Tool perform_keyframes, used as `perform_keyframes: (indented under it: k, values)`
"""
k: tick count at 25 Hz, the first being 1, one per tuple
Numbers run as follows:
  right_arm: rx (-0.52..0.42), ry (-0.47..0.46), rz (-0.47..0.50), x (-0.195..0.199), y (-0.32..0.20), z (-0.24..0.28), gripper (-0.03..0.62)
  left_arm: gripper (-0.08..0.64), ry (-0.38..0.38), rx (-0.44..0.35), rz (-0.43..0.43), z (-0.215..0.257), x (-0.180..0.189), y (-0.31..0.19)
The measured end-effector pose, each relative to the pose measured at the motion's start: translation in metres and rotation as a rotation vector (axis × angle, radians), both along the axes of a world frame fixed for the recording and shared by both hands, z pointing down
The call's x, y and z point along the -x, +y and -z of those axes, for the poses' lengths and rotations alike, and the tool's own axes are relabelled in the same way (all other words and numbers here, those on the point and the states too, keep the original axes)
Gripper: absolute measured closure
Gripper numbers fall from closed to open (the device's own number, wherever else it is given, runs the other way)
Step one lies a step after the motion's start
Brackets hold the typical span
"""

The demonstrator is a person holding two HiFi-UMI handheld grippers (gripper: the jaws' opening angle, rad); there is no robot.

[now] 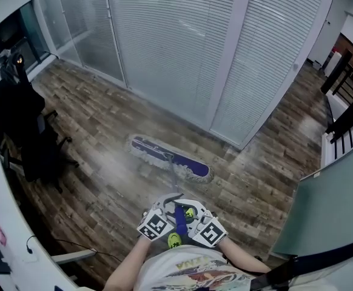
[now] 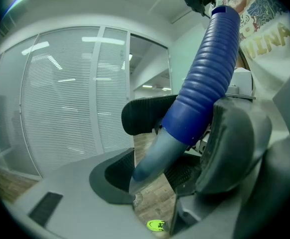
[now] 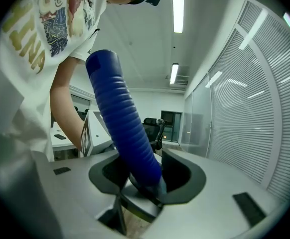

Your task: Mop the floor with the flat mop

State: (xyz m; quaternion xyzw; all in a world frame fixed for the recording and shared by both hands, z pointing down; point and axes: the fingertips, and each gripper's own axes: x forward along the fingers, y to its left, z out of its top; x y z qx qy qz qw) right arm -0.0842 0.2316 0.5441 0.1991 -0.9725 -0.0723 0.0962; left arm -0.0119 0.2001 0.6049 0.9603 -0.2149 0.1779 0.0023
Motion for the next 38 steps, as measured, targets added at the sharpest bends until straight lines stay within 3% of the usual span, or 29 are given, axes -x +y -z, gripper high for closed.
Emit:
perform_keyframes:
  k: [6, 16, 26, 32, 38]
  values:
    - [-0.009, -0.002, -0.007, -0.002, -0.073, -0.004, 0.420, 0.405, -0.008, 0.004, 0.007, -0.006, -0.001, -0.073]
    - [0.011, -0.072, -0.027, -0.044, -0.255, -0.002, 0.419, 0.405, -0.074, 0.000, -0.025, -0.010, -0.039, -0.253]
    - [0.036, -0.110, 0.014, -0.048, -0.410, -0.007, 0.419, 0.403, -0.048, 0.006, 0.049, -0.014, -0.044, -0.412]
    - [0.054, -0.105, 0.002, -0.043, -0.448, -0.012, 0.419, 0.394, -0.039, 0.024, 0.070, -0.019, -0.039, -0.451]
    - [0.082, -0.073, -0.011, -0.035, -0.415, -0.019, 0.421, 0.386, -0.025, 0.049, 0.085, -0.023, -0.029, -0.419]
